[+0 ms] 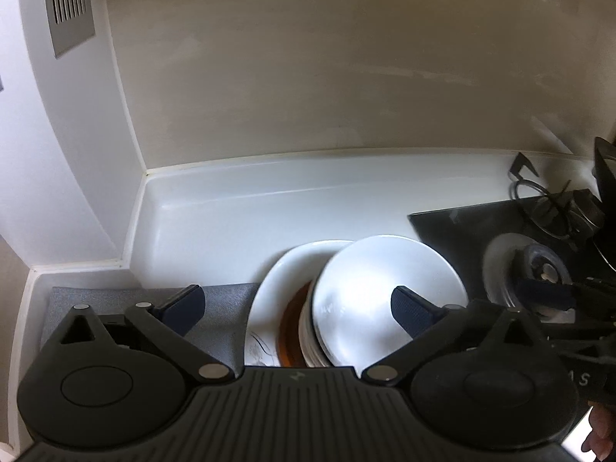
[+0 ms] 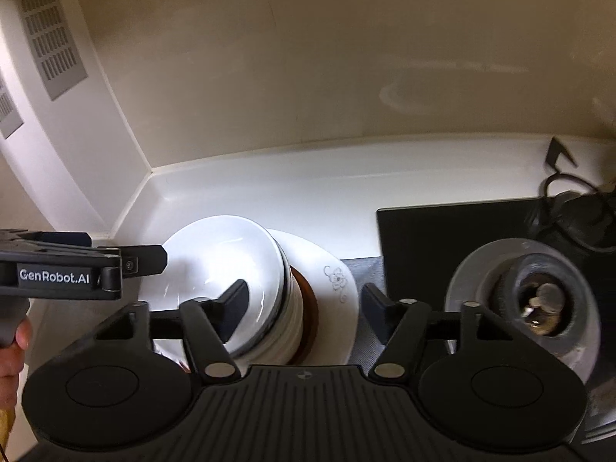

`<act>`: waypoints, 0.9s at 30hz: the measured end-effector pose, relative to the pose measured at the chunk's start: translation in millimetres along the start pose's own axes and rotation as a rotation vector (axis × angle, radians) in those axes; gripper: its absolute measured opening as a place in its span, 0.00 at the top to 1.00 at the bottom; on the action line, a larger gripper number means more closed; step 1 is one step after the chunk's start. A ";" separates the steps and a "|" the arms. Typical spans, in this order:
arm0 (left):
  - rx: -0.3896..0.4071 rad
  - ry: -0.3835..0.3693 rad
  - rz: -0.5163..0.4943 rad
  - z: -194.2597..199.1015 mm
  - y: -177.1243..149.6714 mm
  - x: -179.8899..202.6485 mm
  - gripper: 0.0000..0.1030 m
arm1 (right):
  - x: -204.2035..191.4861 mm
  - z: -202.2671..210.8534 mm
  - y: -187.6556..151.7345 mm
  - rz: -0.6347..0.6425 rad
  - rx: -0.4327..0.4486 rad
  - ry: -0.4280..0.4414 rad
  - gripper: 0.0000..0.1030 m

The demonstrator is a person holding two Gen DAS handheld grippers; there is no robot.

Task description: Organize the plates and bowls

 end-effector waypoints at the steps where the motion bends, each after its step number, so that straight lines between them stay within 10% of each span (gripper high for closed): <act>1: 0.004 0.002 -0.005 3.9 -1.7 1.8 0.00 | -0.3 5.9 -2.4 0.006 0.012 -0.005 0.30; 27: 0.036 0.064 -0.093 98.6 -80.0 32.8 0.00 | -25.5 117.3 -102.4 0.008 0.187 -0.102 0.04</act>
Point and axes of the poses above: each gripper's, at about its wrist camera, not at the fingertips, and z roughly against the way its jaws point, x to its right, y to its top, the point moved 5 cm from there along -z, roughly the way its jaws point, and after that the axes turned 6 degrees about -z, right-handed, at the moved point
